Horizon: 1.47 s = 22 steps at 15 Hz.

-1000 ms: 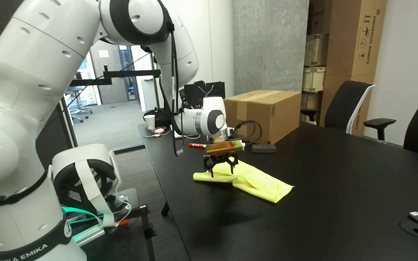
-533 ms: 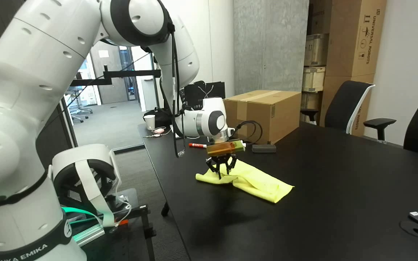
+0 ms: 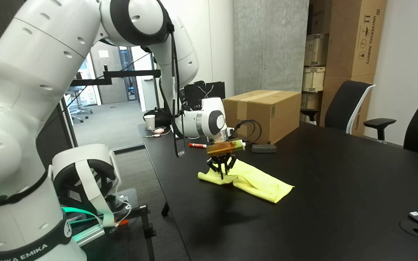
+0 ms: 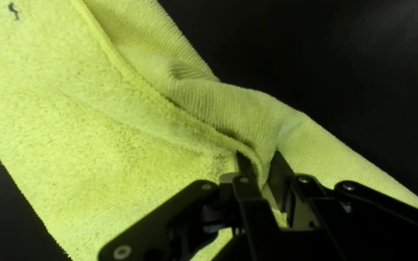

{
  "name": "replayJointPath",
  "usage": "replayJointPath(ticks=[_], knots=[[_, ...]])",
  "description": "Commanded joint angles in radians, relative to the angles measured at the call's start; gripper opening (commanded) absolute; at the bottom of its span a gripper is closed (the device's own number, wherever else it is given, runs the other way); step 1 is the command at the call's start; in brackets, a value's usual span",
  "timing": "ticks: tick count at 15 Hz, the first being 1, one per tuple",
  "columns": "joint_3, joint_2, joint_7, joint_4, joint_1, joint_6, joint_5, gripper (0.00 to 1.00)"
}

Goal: Fold the towel

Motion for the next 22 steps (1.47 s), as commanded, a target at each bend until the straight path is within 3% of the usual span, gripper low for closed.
replayJointPath(ticks=[1, 5, 13, 22], knots=[[-0.021, -0.025, 0.025, -0.001, 0.027, -0.026, -0.034, 0.18], [-0.012, -0.053, 0.014, -0.007, 0.028, -0.08, -0.033, 0.08], [0.004, -0.091, 0.019, 0.019, 0.023, -0.148, -0.012, 0.07], [0.037, -0.058, 0.025, 0.2, 0.019, -0.282, 0.064, 0.07]])
